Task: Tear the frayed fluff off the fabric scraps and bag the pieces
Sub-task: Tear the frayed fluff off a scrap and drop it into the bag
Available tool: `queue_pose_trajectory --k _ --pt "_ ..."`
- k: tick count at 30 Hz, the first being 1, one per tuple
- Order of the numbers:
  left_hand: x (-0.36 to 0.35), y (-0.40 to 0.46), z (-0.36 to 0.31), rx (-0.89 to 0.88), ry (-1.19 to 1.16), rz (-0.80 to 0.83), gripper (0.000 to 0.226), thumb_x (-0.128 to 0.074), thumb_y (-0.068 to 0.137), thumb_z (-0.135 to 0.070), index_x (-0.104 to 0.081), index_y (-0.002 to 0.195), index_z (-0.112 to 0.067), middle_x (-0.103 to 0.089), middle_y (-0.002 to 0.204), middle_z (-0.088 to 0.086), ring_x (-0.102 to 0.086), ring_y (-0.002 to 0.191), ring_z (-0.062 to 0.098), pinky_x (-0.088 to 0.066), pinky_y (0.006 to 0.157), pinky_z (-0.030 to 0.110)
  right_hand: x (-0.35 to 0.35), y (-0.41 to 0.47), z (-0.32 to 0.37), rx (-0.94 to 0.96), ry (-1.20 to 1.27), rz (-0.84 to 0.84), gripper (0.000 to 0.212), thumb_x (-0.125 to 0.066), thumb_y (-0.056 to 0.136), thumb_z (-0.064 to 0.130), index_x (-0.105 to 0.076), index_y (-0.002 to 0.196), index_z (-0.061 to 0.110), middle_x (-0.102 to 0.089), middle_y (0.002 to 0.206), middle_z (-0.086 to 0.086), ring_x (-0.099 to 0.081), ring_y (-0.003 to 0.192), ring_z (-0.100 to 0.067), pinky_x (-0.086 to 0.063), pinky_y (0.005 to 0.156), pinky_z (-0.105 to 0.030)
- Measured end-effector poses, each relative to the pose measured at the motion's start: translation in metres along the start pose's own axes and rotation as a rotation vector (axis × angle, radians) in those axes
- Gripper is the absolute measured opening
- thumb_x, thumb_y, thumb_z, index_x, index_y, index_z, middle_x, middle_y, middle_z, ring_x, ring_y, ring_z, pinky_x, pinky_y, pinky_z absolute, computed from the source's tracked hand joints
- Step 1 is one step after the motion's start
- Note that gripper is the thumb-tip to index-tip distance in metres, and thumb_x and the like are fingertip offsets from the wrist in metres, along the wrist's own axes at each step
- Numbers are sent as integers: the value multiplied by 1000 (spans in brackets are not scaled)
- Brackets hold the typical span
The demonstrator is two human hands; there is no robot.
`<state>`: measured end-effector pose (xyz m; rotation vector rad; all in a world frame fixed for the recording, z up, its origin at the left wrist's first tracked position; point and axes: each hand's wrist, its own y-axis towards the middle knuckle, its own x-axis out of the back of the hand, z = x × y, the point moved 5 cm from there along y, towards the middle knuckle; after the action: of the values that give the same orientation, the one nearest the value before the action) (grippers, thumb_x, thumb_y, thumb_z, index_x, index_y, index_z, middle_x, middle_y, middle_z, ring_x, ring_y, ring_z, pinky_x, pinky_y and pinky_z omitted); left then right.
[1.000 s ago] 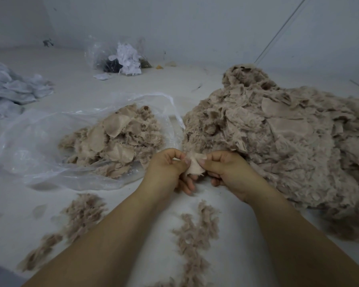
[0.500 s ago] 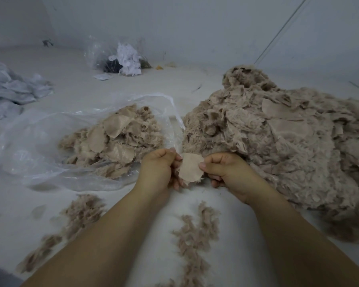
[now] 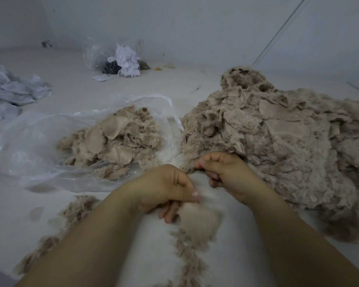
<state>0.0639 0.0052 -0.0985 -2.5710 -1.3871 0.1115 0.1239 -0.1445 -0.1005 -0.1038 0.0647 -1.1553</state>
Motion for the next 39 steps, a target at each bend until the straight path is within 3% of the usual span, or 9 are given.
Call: queue_pose_trajectory --k 2,6,10,16,18,22,24,28,39 --pt "4 6 -2 16 54 -179 30 -68 92 -24 -69 82 4 -61 52 14 -49 29 14 -31 30 15 0 0 -1 2 -9 1 24 -57 98 15 -73 80 14 -44 49 5 -42 47 -6 -45 50 -21" --pt "25 14 -9 -109 293 -811 24 -79 83 -24 -60 88 -11 -61 58 9 -51 38 16 -39 39 27 -1 1 -1 29 -16 42 28 -55 99 15 -76 79 17 -52 52 7 -40 48 -6 -44 50 -20" --pt "27 25 -7 -64 579 -838 20 -75 84 -33 -61 83 -18 -62 65 1 -62 59 23 -55 58 41 -1 3 -2 39 -42 63 26 -55 98 17 -78 92 29 -53 53 12 -42 49 -2 -44 51 -18" --pt "30 17 -6 -160 341 -919 20 -75 85 -24 -55 82 -21 -56 71 4 -54 57 24 -55 58 50 1 3 -3 38 -25 84 25 -55 97 19 -77 100 33 -46 52 12 -42 49 -2 -44 51 -19" --pt "25 12 -12 -201 344 -839 23 -80 81 -28 -57 78 -23 -55 67 0 -51 50 14 -46 44 37 0 4 -3 34 -28 82 25 -55 98 19 -77 100 31 -46 52 11 -42 49 -3 -44 51 -19" --pt "-1 8 -14 36 462 -138 25 -88 69 -37 -72 75 -18 -58 56 0 -47 42 11 -39 41 22 1 3 -3 32 -28 69 23 -55 98 19 -77 100 28 -45 51 11 -43 49 -2 -45 51 -19" --pt "-6 2 -18 67 571 44 24 -89 68 -33 -74 78 -17 -61 58 -5 -50 49 7 -40 47 19 1 4 -3 33 -33 68 22 -56 98 20 -76 101 28 -46 52 12 -43 50 -2 -45 51 -19" --pt "-14 1 -23 34 695 109 19 -90 69 -25 -74 77 -19 -65 60 -13 -53 52 -3 -40 51 11 2 4 -4 32 -35 66 21 -57 98 21 -77 99 28 -48 52 13 -44 50 -1 -45 53 -18" --pt "-37 -1 -29 -55 688 29 29 -90 68 -20 -65 84 -22 -44 61 -14 -40 53 5 -36 53 24 0 0 1 28 -39 43 20 -53 100 16 -71 106 17 -44 50 10 -43 49 -1 -46 52 -19"
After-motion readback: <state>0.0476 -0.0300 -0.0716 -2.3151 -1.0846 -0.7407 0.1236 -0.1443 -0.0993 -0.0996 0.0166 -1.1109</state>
